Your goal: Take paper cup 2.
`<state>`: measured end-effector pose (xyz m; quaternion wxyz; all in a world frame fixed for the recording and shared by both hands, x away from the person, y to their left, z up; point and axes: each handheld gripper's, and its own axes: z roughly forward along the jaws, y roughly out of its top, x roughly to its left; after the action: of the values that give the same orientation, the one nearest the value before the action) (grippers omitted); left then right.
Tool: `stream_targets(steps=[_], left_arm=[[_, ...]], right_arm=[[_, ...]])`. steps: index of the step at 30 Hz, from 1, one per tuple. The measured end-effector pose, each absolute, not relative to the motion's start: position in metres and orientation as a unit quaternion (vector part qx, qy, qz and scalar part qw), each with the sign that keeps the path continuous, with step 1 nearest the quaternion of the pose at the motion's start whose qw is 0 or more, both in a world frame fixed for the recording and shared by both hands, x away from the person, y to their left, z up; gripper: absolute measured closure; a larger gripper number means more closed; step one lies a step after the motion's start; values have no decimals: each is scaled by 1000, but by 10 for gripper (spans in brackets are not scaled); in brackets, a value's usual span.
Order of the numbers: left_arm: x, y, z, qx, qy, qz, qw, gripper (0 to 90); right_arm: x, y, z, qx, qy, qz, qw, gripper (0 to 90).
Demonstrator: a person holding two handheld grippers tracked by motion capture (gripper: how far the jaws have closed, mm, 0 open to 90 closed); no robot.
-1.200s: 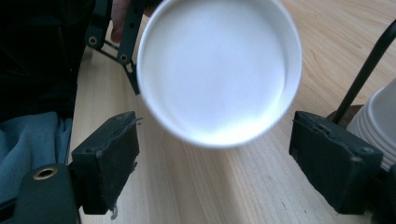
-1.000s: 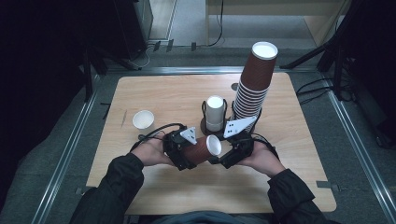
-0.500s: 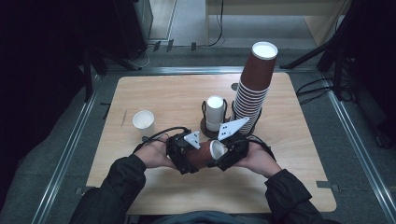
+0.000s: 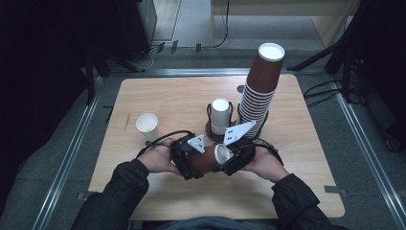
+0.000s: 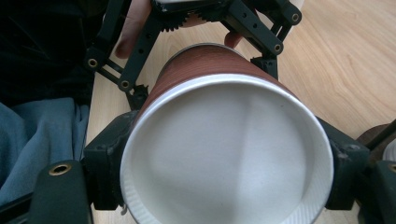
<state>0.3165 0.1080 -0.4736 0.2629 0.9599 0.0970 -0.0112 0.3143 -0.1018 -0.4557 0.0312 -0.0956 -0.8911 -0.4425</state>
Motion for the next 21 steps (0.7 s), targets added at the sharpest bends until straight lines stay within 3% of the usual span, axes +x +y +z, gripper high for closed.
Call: stream_targets(steps=[21], left_arm=[[323, 134, -455, 926, 142, -9, 348, 0]], right_arm=[[319, -121, -455, -113, -885, -452, 6, 211]])
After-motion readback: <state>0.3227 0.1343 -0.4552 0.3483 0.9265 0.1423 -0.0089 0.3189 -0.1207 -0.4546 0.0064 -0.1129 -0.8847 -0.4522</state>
